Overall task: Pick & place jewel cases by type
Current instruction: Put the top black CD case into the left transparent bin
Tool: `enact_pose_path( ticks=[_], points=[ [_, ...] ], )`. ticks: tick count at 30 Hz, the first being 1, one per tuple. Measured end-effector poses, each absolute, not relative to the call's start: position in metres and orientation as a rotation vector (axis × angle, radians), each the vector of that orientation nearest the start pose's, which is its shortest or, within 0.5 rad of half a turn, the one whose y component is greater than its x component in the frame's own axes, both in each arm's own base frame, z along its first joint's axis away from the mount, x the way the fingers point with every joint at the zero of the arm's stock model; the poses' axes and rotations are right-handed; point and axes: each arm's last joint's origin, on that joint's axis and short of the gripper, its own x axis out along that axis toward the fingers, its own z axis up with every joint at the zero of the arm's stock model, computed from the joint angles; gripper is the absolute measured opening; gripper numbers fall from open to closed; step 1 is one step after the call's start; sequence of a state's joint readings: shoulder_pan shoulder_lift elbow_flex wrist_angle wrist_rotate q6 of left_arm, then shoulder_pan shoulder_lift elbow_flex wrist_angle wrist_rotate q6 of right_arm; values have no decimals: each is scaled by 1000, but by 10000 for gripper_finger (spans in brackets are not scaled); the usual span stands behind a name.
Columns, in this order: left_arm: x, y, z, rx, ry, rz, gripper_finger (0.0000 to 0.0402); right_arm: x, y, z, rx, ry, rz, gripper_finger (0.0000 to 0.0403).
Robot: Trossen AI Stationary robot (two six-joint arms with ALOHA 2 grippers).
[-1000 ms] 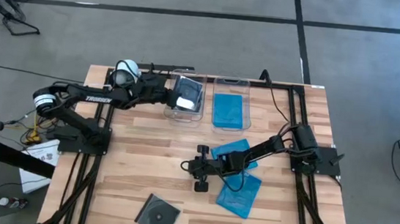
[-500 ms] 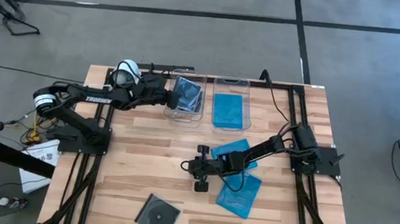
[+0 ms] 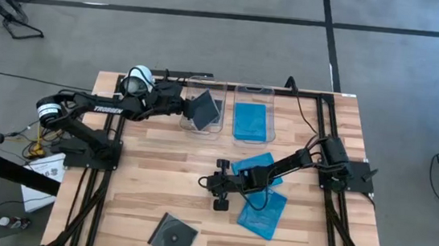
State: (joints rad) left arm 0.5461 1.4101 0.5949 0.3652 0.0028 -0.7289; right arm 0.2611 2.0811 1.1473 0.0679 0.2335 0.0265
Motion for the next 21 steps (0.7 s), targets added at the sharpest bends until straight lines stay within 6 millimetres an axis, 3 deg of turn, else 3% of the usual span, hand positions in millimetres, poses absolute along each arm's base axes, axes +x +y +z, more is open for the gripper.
enact_pose_path(
  ticks=[9,21],
  points=[
    [236,144,183,-817,242,686,141,393,98,99,-187,840,15,95],
    [233,140,177,-843,332,650,109,393,98,99,-187,842,15,95]
  ],
)
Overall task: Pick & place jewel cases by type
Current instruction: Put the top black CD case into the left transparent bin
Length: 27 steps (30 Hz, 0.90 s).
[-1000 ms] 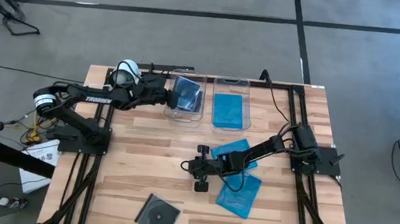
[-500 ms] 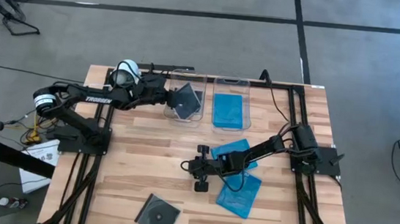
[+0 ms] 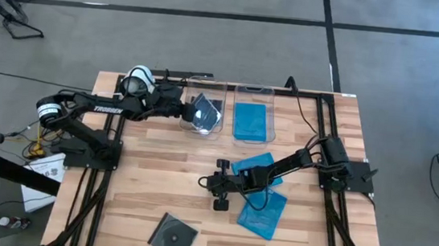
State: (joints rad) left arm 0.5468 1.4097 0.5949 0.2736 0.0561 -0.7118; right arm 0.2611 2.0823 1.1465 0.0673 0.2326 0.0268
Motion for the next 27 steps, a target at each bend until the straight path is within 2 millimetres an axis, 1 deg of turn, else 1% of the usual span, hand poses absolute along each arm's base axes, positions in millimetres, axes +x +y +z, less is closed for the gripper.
enact_pose_path(
  ticks=[6,10,13,16,22,27],
  points=[
    [233,141,178,-828,319,688,70,393,98,99,-187,842,15,95],
    [233,142,179,-809,308,681,39,393,98,99,-187,842,15,95],
    [234,142,180,-801,302,678,27,393,98,99,-187,843,15,95],
    [234,142,181,-795,293,678,28,393,98,99,-187,843,16,95],
    [233,144,181,-779,273,743,50,393,98,99,-188,844,16,95],
    [234,145,183,-780,244,746,40,393,98,99,-188,844,16,95]
  ],
)
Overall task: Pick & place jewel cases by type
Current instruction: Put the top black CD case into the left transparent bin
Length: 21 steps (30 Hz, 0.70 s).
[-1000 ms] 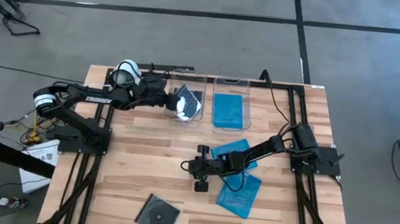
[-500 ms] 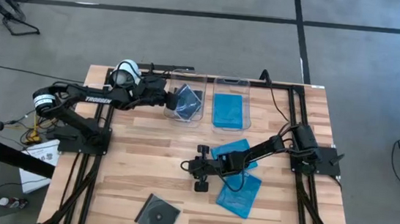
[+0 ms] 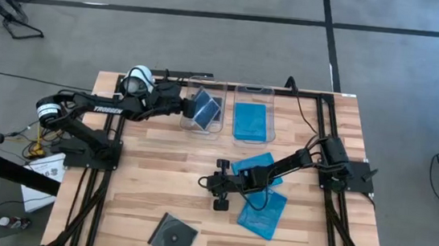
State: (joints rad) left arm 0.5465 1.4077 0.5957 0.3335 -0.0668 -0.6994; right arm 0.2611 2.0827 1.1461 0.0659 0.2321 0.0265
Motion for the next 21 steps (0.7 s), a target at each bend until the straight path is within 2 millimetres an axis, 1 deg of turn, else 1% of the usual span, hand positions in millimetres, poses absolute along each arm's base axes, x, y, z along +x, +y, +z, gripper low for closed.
enact_pose_path(
  ticks=[3,6,13,17,21],
  points=[
    [235,145,186,-791,206,736,30,393,98,99,-187,844,16,95],
    [236,146,188,-796,175,733,29,393,98,98,-188,845,16,95],
    [235,147,189,-788,120,855,46,393,98,98,-188,845,16,95],
    [236,145,189,-773,92,910,40,393,98,98,-188,845,16,95],
    [236,146,190,-780,77,920,37,393,98,98,-188,845,16,95]
  ],
)
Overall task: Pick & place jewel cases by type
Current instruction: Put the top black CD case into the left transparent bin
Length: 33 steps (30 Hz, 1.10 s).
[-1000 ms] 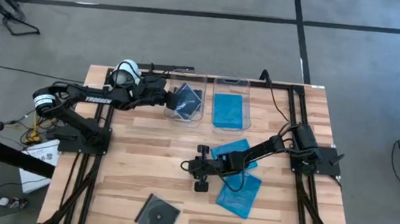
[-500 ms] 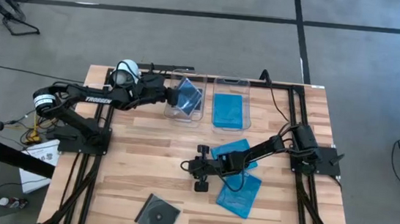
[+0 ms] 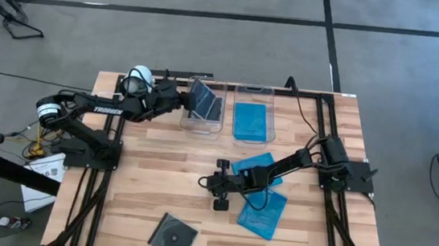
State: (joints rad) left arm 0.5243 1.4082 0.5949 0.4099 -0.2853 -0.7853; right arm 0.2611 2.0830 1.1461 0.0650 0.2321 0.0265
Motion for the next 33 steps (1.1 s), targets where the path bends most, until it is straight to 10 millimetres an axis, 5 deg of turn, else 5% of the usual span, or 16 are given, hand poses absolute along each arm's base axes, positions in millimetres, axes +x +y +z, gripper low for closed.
enact_pose_path(
  ticks=[22,33],
  points=[
    [236,141,186,-775,111,954,98,393,98,98,-163,845,5,95],
    [234,142,184,-730,133,1005,99,393,98,98,-163,845,5,95]
  ],
)
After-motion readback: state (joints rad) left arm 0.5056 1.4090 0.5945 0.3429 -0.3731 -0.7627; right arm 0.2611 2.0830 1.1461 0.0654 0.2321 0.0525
